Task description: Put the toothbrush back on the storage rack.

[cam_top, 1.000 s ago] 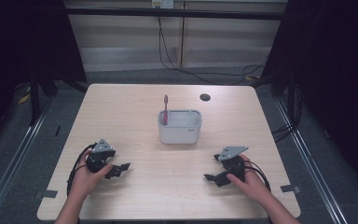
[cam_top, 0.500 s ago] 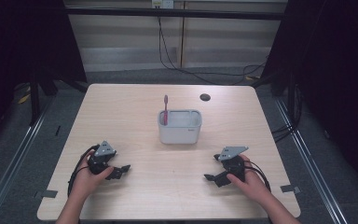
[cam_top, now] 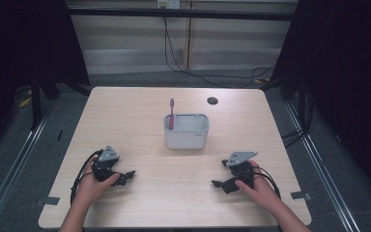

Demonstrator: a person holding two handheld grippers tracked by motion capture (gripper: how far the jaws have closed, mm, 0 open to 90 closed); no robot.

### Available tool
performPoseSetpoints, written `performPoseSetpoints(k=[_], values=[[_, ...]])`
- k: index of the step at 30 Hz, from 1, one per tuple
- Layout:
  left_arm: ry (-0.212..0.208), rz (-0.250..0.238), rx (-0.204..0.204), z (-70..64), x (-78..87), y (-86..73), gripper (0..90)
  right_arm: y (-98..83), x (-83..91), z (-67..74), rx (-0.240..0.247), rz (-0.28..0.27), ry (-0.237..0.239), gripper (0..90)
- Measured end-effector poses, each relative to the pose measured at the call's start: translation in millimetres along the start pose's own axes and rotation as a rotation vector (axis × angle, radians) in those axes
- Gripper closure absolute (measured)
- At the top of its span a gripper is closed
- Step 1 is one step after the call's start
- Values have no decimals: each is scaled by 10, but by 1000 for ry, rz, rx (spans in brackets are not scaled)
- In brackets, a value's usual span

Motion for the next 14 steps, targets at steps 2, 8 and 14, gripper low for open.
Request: performPoseSetpoints(k=[2,8,14], values=[[3,1,-2,2,-2,1,93,0,0,0,0,0,0,108],[3,1,-2,2,-2,2,91,0,0,1,-1,0,-1,108],[-3,3,-1,-3,-7,4,83,0,0,1,-1,0,-1,107]])
Point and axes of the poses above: each handheld gripper's, and its own axes: x roughly backward along the jaws, y roughly out of its top, z roughly to its left, the point moved 1 cm from there along -x, roughly forward along the jaws, and after that the axes turned 7 degrees about y, right-handed, at the moved point
